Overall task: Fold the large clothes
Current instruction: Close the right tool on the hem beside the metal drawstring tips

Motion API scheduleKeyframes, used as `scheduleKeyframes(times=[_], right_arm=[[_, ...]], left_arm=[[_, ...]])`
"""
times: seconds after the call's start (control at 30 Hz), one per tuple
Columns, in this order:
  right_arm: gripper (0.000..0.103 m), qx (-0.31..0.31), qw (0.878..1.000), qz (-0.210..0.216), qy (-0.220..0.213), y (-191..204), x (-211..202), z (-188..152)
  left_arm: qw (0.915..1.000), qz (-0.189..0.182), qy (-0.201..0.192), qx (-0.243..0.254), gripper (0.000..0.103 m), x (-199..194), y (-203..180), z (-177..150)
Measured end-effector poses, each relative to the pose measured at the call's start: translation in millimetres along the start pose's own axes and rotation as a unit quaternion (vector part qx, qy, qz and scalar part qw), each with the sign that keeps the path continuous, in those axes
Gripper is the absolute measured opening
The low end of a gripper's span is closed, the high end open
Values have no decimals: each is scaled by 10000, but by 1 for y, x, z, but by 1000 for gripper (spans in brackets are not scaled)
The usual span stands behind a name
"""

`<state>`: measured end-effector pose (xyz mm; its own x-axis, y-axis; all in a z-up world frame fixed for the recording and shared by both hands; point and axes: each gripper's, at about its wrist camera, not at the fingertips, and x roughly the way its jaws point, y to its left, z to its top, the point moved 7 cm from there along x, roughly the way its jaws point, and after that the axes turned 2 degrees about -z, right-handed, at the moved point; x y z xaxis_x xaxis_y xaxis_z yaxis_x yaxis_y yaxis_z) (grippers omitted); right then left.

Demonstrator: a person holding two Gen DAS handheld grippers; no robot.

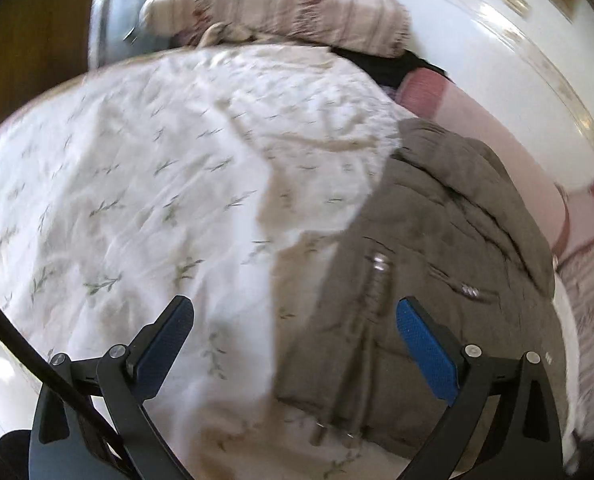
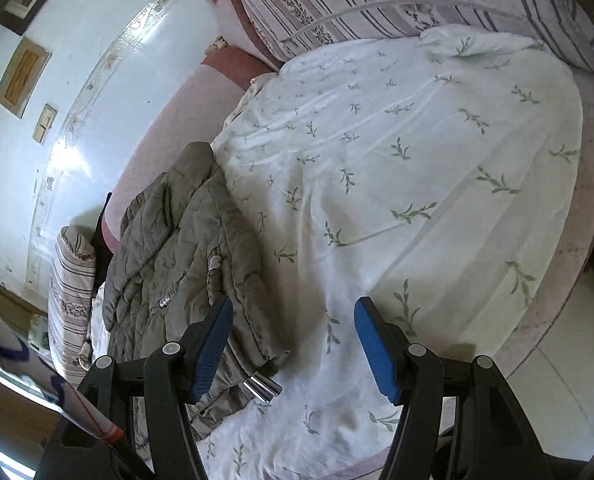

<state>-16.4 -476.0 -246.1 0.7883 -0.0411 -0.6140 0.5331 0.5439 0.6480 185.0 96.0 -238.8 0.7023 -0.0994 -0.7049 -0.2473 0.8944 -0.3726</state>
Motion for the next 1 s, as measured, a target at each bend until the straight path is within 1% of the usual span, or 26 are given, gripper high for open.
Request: scheduleKeyframes(times=[0.13,0.27,0.37,0.53,0.67,0.7,0.73,0.77,0.8,0.83,0.87,0.9,0.93,1.0], right_arm=[[68,-40,10000,53,47,5,7,-2],[72,-203,9998,58,59,12,15,-4],[72,-360,9993,76,80,20,20,-7],[72,-607,9970,339,327,40,32,-26],[71,-749,9937,632,542,55,37,-45],[70,-802,9932,651,540,59,37,-48],[64,-803,9932,660,531,59,38,-49],[56,-751,9933,694,536,59,39,-49],[52,-667,9938,703,548,56,41,-48],[46,-581,9941,723,561,53,43,-47],[42,-503,9943,749,575,51,44,-47],[41,-428,9943,783,583,49,44,-46],[39,-387,9942,811,587,48,45,-47],[37,-446,9944,780,565,48,45,-49]], left_arm=[[9989,-159,248,-376,101,9,14,-2],[9989,-225,246,-329,101,9,11,-5],[9992,-242,260,-186,101,10,3,-10],[9978,-418,378,349,101,13,-29,-28],[9938,-630,459,796,101,12,-58,-49],[9923,-696,492,902,101,12,-66,-55],[9918,-685,477,973,101,12,-69,-57],[9918,-660,441,1002,100,13,-71,-57],[9927,-628,374,961,97,13,-69,-54],[9934,-615,342,901,91,14,-67,-52],[9942,-602,321,825,88,16,-64,-49],[9950,-571,303,767,82,17,-61,-46],[9954,-531,264,748,80,18,-59,-44],[9951,-456,223,852,80,19,-62,-46]])
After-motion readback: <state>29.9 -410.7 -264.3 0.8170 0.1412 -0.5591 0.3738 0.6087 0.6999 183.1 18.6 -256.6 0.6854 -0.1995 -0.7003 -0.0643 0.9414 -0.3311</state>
